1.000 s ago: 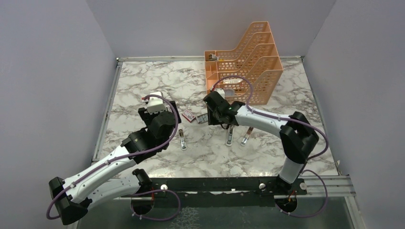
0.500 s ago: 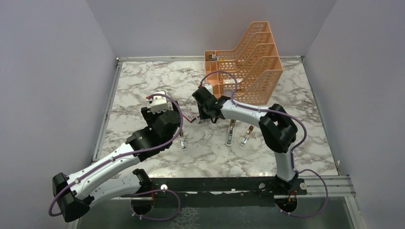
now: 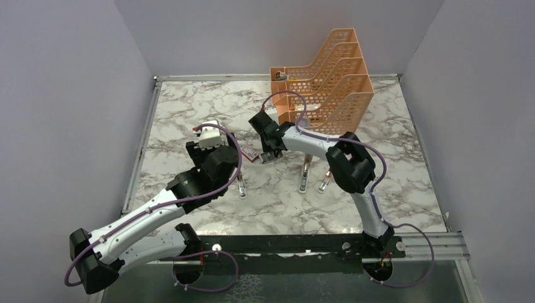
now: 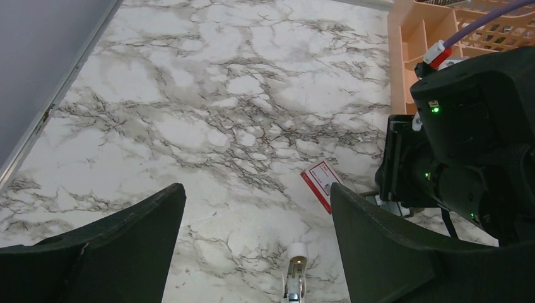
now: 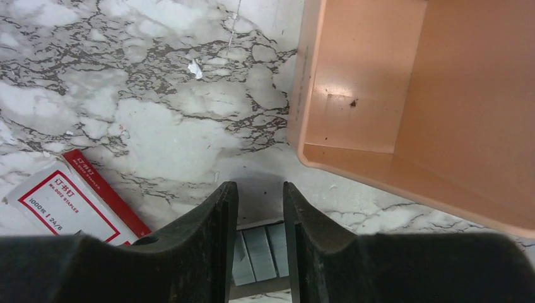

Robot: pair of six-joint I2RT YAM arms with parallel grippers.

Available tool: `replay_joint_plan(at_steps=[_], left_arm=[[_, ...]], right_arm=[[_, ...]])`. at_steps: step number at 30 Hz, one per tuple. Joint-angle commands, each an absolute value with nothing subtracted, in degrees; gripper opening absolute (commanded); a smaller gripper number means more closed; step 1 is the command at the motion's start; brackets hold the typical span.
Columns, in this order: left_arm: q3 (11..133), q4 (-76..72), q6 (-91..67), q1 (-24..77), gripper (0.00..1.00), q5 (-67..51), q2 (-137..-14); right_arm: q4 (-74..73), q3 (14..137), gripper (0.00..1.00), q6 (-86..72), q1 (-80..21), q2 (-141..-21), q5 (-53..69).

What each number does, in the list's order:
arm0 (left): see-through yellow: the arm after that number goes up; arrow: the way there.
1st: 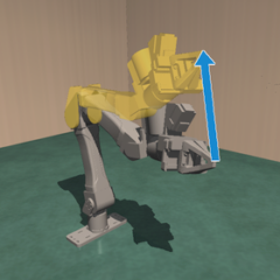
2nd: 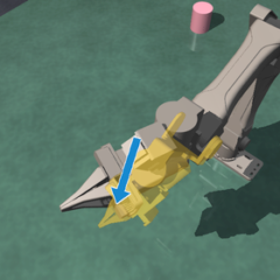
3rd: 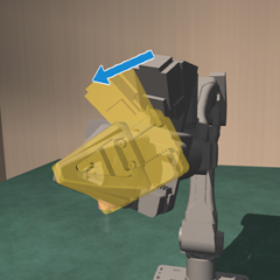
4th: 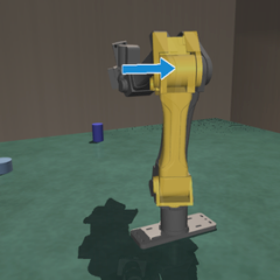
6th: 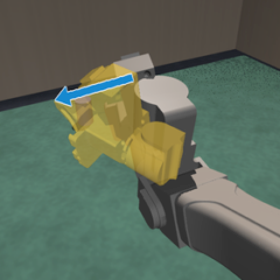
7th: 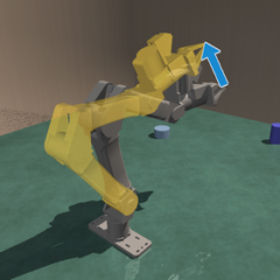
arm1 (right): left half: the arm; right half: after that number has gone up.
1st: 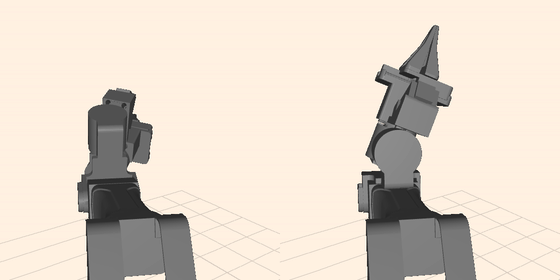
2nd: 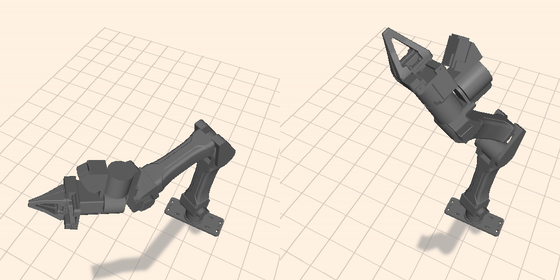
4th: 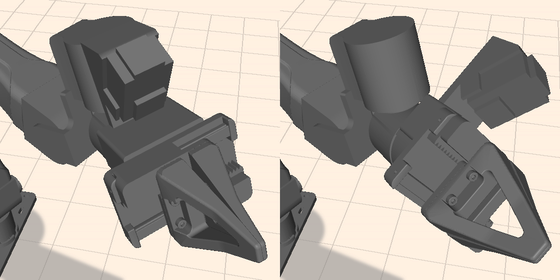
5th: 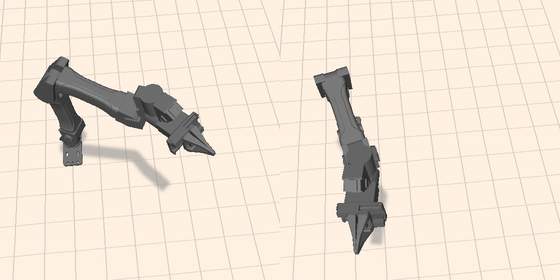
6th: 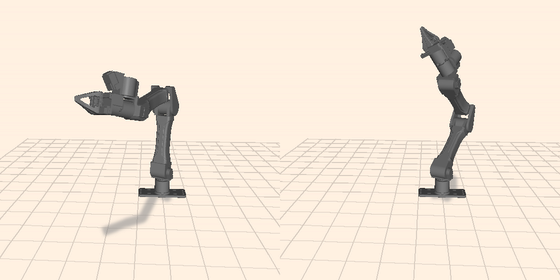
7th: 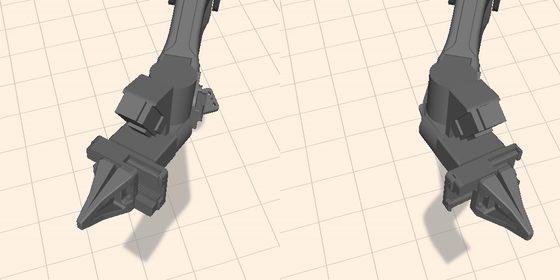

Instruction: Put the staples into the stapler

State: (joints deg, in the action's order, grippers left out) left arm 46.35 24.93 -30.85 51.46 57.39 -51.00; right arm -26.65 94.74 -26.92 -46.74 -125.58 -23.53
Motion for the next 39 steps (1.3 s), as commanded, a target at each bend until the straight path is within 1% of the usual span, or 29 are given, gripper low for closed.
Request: replay_joint_plan(at_steps=[1, 5, 11, 14, 20, 22, 27, 30, 33, 37, 39], left_arm=[[46.25, 23.82, -30.59, 51.25, 0.86, 59.00, -50.37], [46.10, 23.82, -30.59, 51.26, 0.86, 59.00, -50.08], [46.14, 23.82, -30.75, 51.31, 0.86, 58.89, -50.29], [46.16, 23.80, -30.93, 51.29, 0.86, 58.74, -50.38], [46.13, 23.81, -30.99, 51.24, 0.86, 58.52, -50.07], [46.01, 23.82, -31.09, 51.26, 0.86, 58.49, -49.88], [46.02, 23.80, -31.29, 51.24, 0.86, 58.21, -49.80], [45.93, 23.70, -31.50, 51.24, 0.86, 58.44, -49.67], [45.70, 23.31, -31.65, 51.27, 0.86, 58.53, -49.78], [45.64, 23.08, -31.49, 51.24, 0.86, 58.47, -50.37], [45.68, 23.11, -31.29, 51.30, 0.86, 58.66, -50.45]], right_arm=[[-32.87, 96.92, 0.37, -28.54, -46.64, -127.48, -27.90], [-34.83, 94.03, 0.36, -30.22, -46.59, -125.56, -29.26], [-35.70, 88.04, 0.33, -30.96, -46.60, -120.53, -25.74], [-34.66, 85.22, 0.33, -29.86, -46.62, -118.13, -20.92], [-30.07, 80.54, 0.33, -25.63, -46.58, -114.57, -7.09], [-29.41, 79.69, 0.33, -25.64, -46.59, -113.69, -7.19], [-29.77, 80.31, 0.33, -26.22, -46.60, -111.56, -12.77], [-28.04, 80.29, 0.33, -25.02, -46.59, -109.82, -12.02], [-25.77, 79.82, 0.27, -23.18, -46.88, -108.51, -9.68], [-24.03, 79.53, 0.10, -21.65, -47.51, -108.85, -6.81], [-23.62, 79.75, 0.08, -21.30, -47.60, -109.59, -5.89]])
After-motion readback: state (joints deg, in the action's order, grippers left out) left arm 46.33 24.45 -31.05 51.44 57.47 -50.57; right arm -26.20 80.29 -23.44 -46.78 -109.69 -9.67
